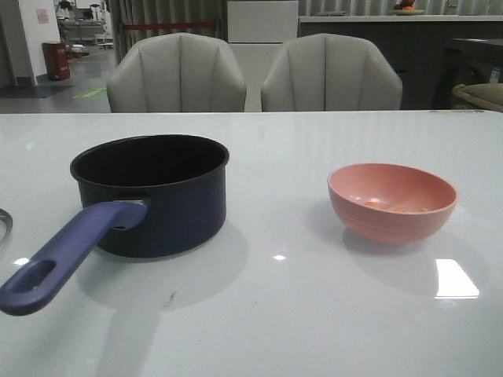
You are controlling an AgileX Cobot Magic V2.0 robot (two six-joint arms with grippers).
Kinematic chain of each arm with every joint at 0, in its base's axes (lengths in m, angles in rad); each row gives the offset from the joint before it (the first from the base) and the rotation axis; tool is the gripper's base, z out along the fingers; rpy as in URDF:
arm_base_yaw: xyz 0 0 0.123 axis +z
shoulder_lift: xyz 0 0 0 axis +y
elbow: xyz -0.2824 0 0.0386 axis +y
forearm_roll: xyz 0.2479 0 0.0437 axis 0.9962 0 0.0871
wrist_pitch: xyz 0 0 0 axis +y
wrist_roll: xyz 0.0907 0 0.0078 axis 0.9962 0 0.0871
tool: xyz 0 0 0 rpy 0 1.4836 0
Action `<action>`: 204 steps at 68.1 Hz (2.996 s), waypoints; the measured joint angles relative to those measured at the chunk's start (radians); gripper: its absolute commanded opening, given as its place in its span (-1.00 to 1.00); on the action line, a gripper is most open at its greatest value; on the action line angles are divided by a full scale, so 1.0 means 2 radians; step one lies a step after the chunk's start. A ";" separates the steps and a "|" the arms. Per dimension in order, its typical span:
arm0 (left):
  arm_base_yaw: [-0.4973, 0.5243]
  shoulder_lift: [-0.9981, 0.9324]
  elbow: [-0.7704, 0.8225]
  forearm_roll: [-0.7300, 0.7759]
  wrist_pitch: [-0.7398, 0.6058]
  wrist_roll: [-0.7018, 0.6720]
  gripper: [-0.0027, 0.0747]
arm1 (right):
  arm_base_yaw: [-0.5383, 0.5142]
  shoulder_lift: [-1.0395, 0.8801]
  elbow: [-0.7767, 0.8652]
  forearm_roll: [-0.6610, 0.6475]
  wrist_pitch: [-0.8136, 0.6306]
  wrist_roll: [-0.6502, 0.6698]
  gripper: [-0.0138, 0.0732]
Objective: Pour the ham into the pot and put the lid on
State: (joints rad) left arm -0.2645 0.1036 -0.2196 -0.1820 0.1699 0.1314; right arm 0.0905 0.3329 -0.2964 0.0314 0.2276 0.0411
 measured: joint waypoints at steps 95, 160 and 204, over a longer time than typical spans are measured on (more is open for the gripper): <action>0.000 0.000 0.001 0.000 -0.001 0.000 0.67 | 0.004 0.597 -0.325 0.085 0.112 -0.001 0.48; 0.000 -0.001 0.003 0.000 -0.001 0.000 0.67 | 0.020 0.755 -0.491 0.120 0.183 -0.026 -0.38; 0.000 -0.001 0.003 0.000 -0.001 0.000 0.67 | 0.226 0.795 -0.741 0.098 0.241 -0.058 -0.38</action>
State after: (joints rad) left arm -0.2645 0.1023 -0.2138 -0.1820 0.1677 0.1314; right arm 0.5423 1.9235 -1.7787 0.2280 0.7093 -0.0746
